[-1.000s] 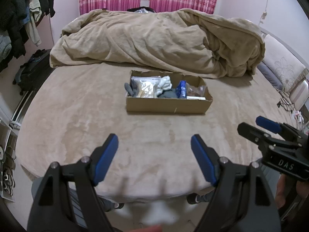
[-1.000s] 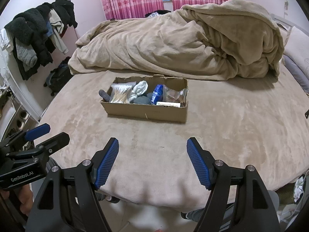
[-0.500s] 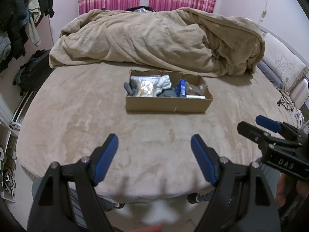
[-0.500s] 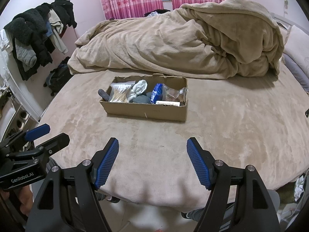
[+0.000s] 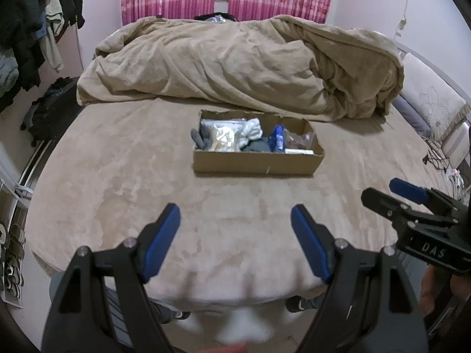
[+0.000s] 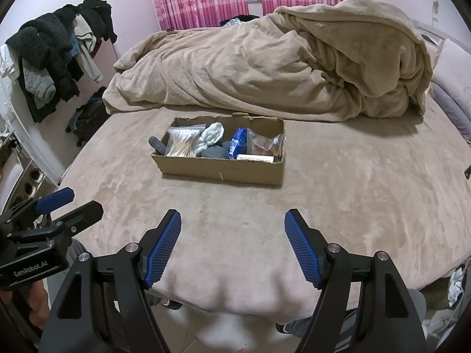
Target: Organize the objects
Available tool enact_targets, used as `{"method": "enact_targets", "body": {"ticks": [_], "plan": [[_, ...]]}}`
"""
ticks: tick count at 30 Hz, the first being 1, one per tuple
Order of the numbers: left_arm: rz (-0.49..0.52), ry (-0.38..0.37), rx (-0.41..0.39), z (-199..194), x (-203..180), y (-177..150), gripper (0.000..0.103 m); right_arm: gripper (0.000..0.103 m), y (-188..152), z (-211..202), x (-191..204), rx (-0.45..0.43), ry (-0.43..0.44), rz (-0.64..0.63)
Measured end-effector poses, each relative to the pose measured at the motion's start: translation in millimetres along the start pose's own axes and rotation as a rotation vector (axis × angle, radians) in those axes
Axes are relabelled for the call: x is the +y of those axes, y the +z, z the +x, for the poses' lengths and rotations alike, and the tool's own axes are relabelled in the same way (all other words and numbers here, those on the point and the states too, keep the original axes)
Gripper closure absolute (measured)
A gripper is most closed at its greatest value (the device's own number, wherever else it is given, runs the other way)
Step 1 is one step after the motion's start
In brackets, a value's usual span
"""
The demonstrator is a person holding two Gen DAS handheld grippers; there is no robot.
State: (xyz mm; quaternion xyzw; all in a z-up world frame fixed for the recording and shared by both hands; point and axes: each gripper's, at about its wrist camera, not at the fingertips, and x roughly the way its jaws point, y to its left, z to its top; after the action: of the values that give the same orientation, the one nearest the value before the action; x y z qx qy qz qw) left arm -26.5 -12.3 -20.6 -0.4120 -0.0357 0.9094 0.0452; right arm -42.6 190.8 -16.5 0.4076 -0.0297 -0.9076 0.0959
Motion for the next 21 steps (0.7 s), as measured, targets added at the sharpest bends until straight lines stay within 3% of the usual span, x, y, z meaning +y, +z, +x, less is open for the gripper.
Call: {"method": "enact_targets", "body": {"ticks": [21], "plan": [[0.001, 0.004, 0.001, 1.4, 3.4, 1.2, 0.024, 0.027, 1.2, -0.7, -0.1, 0.000, -0.001, 0.001]]}}
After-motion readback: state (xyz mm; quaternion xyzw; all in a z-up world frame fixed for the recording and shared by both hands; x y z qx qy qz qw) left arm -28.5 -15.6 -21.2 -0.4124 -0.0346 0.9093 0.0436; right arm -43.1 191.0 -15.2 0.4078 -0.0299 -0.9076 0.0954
